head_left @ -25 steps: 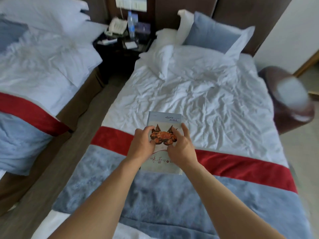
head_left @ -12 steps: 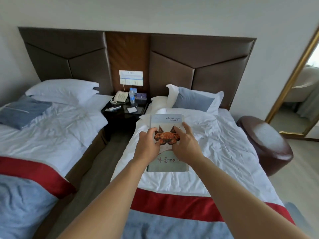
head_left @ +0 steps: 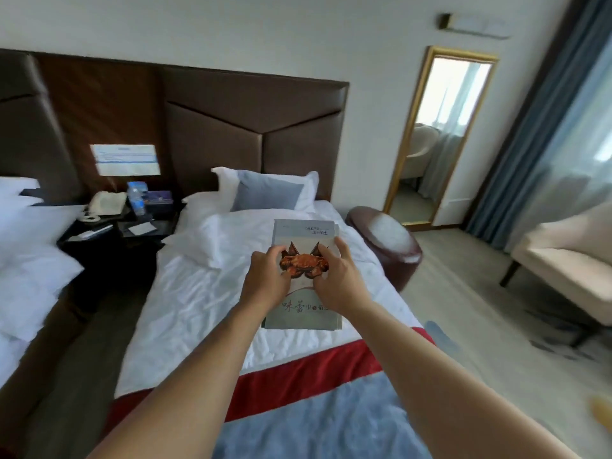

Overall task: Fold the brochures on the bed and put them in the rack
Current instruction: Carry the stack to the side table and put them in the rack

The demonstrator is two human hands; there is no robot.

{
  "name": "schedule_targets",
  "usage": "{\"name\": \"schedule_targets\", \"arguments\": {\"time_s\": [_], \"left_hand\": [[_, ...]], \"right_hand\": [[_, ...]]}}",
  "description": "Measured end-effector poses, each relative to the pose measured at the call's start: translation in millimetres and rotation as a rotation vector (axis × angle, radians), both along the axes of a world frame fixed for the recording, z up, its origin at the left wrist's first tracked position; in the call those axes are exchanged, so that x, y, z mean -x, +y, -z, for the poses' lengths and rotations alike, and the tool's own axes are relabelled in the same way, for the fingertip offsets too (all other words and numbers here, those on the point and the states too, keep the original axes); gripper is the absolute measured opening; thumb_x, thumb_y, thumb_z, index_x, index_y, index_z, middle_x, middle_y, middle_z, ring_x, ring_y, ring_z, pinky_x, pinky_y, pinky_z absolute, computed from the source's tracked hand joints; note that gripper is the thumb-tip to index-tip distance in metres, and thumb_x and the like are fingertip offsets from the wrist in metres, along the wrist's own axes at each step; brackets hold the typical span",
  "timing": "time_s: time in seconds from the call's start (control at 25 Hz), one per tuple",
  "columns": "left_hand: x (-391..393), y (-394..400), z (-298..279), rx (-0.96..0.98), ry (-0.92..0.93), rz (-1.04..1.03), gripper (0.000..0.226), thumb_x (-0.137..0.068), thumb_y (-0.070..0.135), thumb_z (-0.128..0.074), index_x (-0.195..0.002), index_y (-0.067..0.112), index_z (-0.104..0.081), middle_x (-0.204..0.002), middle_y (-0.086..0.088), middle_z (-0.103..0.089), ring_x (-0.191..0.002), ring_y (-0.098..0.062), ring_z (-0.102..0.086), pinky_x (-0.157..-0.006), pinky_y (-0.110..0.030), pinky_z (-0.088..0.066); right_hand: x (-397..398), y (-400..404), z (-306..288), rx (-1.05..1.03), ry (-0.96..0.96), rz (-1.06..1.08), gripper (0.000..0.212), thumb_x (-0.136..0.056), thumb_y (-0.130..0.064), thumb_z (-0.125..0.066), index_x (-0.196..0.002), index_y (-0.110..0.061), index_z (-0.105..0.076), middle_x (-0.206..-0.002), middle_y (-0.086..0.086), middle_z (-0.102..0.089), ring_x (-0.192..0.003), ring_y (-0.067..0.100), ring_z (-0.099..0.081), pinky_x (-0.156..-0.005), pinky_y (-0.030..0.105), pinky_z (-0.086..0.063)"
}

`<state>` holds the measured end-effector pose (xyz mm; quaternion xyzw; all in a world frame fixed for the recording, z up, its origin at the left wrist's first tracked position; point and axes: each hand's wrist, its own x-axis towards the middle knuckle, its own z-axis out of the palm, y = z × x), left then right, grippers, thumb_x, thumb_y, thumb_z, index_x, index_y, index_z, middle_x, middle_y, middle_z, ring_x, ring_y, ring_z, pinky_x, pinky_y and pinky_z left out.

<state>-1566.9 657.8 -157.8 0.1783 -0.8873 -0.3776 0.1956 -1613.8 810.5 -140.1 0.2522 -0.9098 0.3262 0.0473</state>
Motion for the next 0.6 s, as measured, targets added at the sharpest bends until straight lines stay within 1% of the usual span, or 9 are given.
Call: {"name": "schedule_targets", "arguments": {"time_s": [0.12, 0.24, 0.32, 0.44, 0.6], "left_hand": [[34.7, 87.3, -10.5, -0.011, 0.011, 0.220, 0.051, -0.089, 0.017, -0.062, -0.138, 0.025, -0.052, -0.125, -0.013, -0.049, -0.109, -0.029, -0.059, -0.089, -0.030, -0.048], [56.4, 194.4, -18.0, -0.005, 0.025, 0.439, 0.054, -0.087, 0.014, -0.063, -0.139, 0.023, -0.052, -0.123, -0.014, -0.049, -0.110, -0.030, -0.058, -0.093, -0.032, -0.048], [62.5, 268.1, -21.6, 0.015, 0.030, 0.547, 0.055, -0.088, 0.017, -0.063, -0.141, 0.023, -0.051, -0.124, -0.014, -0.049, -0.111, -0.029, -0.056, -0.094, -0.033, -0.048], [61.2, 381.2, -29.5, 0.016, 0.031, 0.706, 0.055, -0.090, 0.017, -0.063, -0.142, 0.025, -0.049, -0.129, -0.013, -0.048, -0.115, -0.031, -0.055, -0.097, -0.033, -0.045], [40.9, 512.7, -32.3, 0.016, 0.038, 0.873, 0.055, -0.090, 0.018, -0.062, -0.142, 0.027, -0.048, -0.128, -0.011, -0.045, -0.113, -0.030, -0.055, -0.091, -0.026, -0.040]], "right_hand": [[6.4, 93.3, -2.3, 0.038, 0.003, 0.215, 0.066, -0.083, -0.010, -0.055, -0.146, -0.027, -0.046, -0.164, 0.005, -0.016, -0.131, 0.031, -0.049, -0.100, 0.037, -0.046], [1.1, 201.4, -4.8, 0.044, 0.006, 0.429, 0.067, -0.084, -0.011, -0.056, -0.148, -0.024, -0.044, -0.163, 0.003, -0.017, -0.129, 0.031, -0.051, -0.097, 0.037, -0.048], [-11.0, 273.1, -7.3, 0.037, 0.005, 0.564, 0.068, -0.085, -0.012, -0.058, -0.150, -0.021, -0.043, -0.164, 0.002, -0.017, -0.131, 0.031, -0.050, -0.100, 0.035, -0.046], [-38.8, 379.9, -11.3, 0.041, 0.016, 0.739, 0.069, -0.085, -0.013, -0.060, -0.151, -0.022, -0.042, -0.164, 0.002, -0.016, -0.137, 0.029, -0.044, -0.107, 0.034, -0.040], [-84.8, 502.3, -19.1, 0.039, 0.016, 0.895, 0.067, -0.086, -0.015, -0.060, -0.150, -0.024, -0.044, -0.164, 0.002, -0.017, -0.137, 0.029, -0.044, -0.107, 0.034, -0.039]]}}
